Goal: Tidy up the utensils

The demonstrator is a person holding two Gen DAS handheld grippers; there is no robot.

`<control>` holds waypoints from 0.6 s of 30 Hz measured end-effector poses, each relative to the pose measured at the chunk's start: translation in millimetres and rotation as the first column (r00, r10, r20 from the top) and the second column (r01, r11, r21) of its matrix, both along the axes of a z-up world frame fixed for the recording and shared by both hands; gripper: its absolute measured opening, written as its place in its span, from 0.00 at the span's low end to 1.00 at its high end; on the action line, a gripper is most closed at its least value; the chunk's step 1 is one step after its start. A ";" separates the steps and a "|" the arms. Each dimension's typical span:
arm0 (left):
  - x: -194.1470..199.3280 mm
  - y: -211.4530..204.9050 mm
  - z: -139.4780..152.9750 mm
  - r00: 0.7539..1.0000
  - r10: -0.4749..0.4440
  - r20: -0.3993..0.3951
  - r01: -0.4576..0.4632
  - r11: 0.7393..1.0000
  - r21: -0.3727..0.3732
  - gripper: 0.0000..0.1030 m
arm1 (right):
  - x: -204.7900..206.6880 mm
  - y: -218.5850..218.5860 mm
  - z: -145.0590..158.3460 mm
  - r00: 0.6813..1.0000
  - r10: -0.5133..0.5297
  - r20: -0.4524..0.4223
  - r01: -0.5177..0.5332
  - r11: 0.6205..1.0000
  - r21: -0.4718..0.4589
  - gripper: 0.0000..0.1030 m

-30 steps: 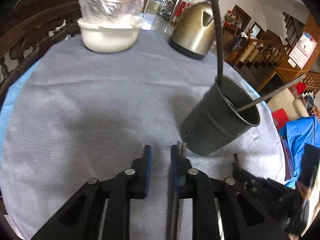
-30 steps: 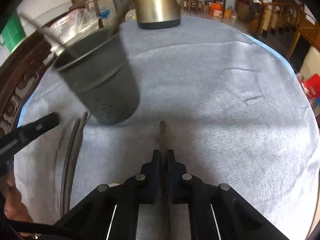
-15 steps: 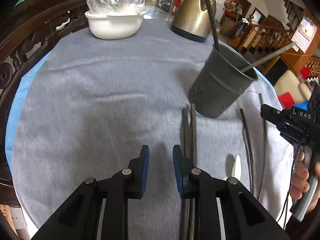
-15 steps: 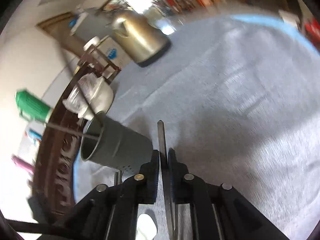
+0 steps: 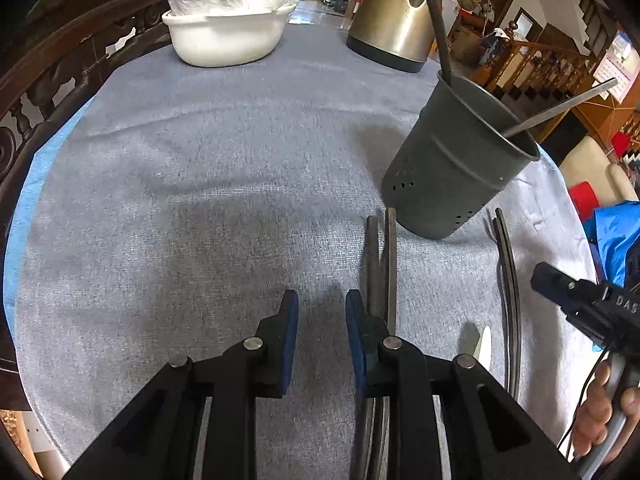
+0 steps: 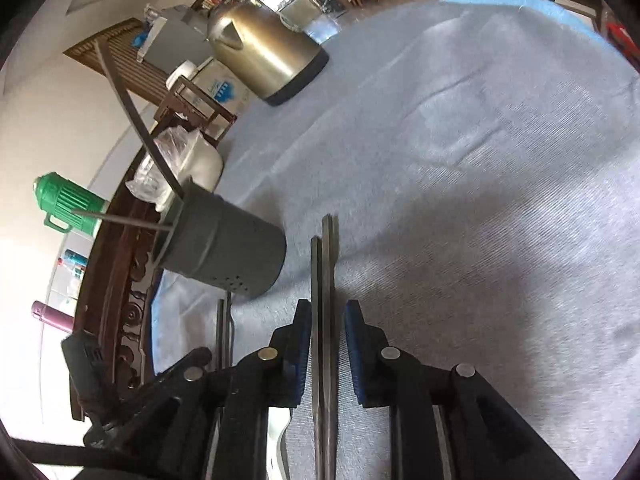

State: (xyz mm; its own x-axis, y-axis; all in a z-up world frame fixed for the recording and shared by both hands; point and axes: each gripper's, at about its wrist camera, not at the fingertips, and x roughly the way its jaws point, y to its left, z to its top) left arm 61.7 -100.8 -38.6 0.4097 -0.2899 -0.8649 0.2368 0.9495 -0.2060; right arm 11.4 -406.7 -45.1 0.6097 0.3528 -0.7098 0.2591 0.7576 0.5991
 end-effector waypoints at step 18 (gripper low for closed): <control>10.2 -25.4 -6.6 0.998 -0.050 0.027 0.049 0.998 0.044 0.23 | 26.0 33.4 -9.4 0.993 0.046 -0.110 -0.069 0.974 -0.218 0.18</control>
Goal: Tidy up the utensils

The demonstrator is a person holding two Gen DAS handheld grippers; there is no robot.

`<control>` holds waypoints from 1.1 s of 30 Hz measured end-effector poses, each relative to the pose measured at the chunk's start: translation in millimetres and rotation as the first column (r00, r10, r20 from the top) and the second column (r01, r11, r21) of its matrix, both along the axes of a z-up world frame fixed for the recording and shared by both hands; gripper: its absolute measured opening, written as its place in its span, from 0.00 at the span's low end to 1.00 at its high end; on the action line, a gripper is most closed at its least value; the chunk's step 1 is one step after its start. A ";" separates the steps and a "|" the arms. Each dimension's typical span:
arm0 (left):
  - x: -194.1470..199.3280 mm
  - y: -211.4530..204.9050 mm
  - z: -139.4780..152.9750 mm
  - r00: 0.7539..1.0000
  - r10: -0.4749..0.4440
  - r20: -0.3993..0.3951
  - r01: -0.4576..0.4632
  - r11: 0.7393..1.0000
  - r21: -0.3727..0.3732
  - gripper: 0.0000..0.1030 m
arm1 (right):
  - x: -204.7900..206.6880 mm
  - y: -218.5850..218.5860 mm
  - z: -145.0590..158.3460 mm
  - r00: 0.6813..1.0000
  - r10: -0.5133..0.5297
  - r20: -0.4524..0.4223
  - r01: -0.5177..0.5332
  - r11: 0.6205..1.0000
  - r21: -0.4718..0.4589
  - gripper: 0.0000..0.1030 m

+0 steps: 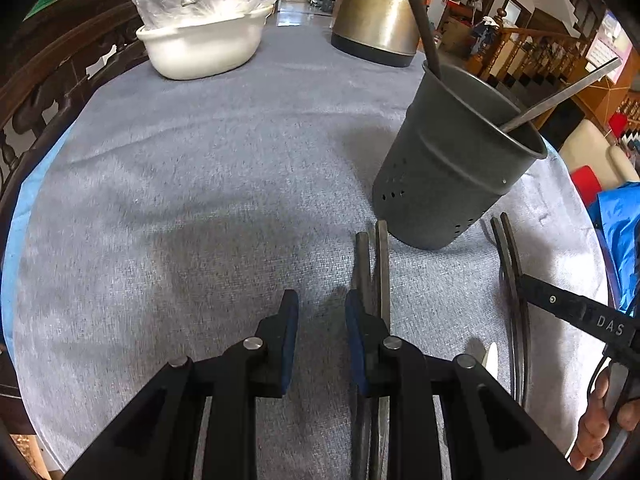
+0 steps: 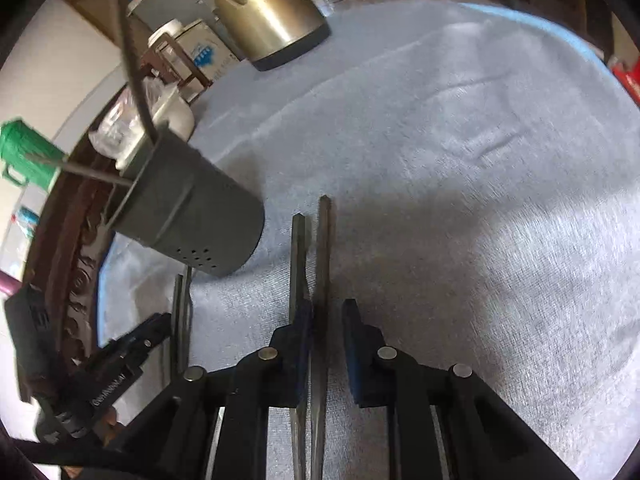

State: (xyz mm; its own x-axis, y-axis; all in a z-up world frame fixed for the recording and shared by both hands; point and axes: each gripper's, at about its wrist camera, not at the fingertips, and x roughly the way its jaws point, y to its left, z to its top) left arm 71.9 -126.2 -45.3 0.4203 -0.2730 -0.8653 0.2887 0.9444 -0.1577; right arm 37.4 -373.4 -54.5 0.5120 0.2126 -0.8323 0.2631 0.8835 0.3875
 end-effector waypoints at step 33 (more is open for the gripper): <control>29.3 -38.2 6.9 0.995 -0.080 -0.054 0.083 0.995 0.048 0.19 | 14.2 -14.6 5.8 0.986 -0.012 -0.164 0.007 0.999 -0.033 0.15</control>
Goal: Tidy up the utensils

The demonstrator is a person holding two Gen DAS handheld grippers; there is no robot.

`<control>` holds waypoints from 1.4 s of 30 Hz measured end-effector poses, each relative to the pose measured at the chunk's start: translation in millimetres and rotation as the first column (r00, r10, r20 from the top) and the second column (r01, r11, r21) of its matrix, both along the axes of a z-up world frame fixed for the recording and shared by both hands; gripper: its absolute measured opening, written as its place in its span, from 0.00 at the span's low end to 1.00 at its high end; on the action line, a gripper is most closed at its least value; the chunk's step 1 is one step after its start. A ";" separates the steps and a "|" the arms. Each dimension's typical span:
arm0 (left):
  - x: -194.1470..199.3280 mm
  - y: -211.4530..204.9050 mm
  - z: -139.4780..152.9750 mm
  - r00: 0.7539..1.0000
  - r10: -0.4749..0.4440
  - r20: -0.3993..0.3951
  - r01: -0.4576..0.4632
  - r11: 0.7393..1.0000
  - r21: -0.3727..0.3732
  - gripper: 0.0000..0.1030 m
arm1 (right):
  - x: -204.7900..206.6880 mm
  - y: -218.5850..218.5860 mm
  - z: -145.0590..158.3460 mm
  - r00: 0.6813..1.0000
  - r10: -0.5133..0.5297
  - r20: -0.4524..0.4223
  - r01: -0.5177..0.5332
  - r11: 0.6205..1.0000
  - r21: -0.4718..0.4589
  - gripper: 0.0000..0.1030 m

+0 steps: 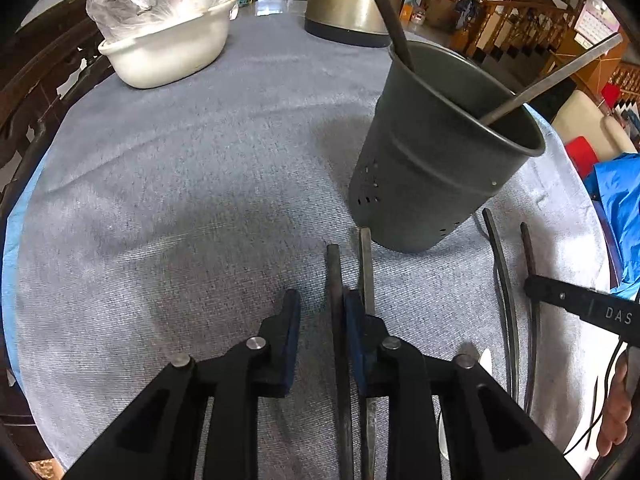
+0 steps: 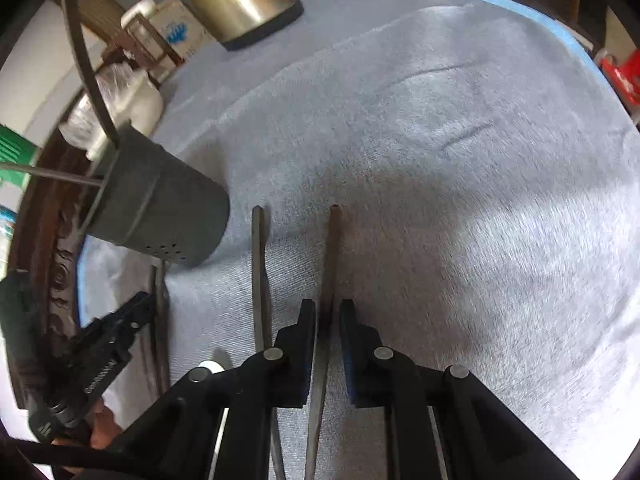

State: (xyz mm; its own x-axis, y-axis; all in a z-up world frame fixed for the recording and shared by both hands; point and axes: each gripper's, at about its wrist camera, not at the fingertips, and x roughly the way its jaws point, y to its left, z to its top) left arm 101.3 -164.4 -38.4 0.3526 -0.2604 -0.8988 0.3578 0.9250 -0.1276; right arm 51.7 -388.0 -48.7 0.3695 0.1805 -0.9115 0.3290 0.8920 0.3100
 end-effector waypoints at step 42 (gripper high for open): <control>-101.8 57.6 117.7 0.897 0.174 0.406 -0.129 0.982 -0.134 0.06 | -25.2 -5.9 22.9 0.980 -0.061 0.187 0.062 0.998 -0.003 0.62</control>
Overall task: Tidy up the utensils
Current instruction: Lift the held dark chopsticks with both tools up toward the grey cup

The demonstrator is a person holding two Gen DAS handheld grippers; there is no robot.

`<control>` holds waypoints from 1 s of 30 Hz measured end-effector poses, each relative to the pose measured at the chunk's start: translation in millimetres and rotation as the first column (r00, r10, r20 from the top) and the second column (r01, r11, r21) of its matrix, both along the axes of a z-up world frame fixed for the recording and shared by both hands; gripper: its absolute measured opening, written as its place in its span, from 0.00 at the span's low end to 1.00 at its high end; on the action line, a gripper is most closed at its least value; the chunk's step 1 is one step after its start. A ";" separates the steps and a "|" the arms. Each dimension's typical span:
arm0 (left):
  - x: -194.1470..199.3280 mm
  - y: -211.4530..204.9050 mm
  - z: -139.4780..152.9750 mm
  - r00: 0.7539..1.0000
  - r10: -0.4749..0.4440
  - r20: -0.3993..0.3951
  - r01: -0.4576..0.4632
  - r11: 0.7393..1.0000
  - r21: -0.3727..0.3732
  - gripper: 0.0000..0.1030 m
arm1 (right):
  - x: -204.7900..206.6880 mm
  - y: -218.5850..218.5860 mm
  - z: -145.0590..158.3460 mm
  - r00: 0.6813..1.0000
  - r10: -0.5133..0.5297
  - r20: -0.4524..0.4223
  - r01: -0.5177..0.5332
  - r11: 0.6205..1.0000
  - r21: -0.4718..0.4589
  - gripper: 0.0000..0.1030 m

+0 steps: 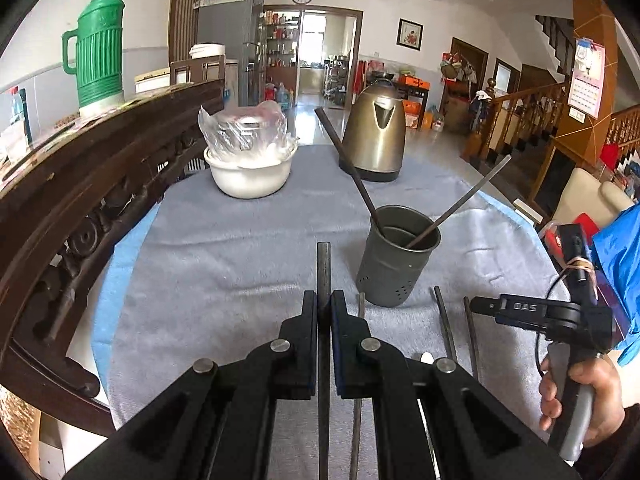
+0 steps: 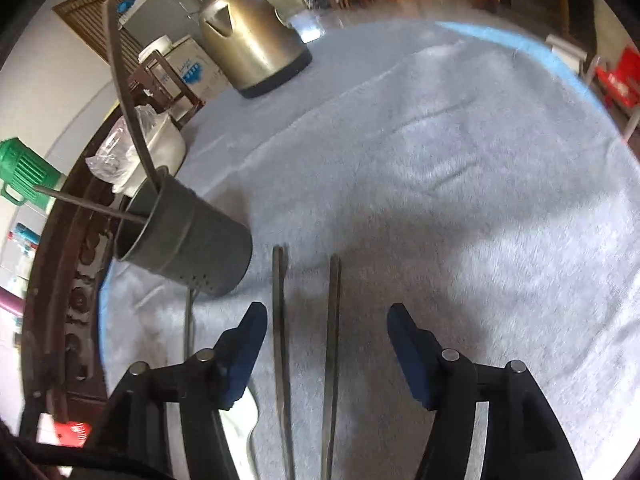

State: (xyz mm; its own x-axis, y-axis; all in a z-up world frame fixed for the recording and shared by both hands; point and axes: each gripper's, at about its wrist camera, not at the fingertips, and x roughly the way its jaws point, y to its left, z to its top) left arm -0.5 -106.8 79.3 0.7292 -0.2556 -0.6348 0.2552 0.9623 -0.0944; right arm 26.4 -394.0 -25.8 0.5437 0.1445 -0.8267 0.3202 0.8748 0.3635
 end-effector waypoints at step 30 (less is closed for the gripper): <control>-20.0 6.2 20.0 0.993 0.063 0.095 -0.064 0.998 0.005 0.06 | -58.4 24.3 59.6 0.949 0.062 0.308 -0.037 0.996 -0.085 0.06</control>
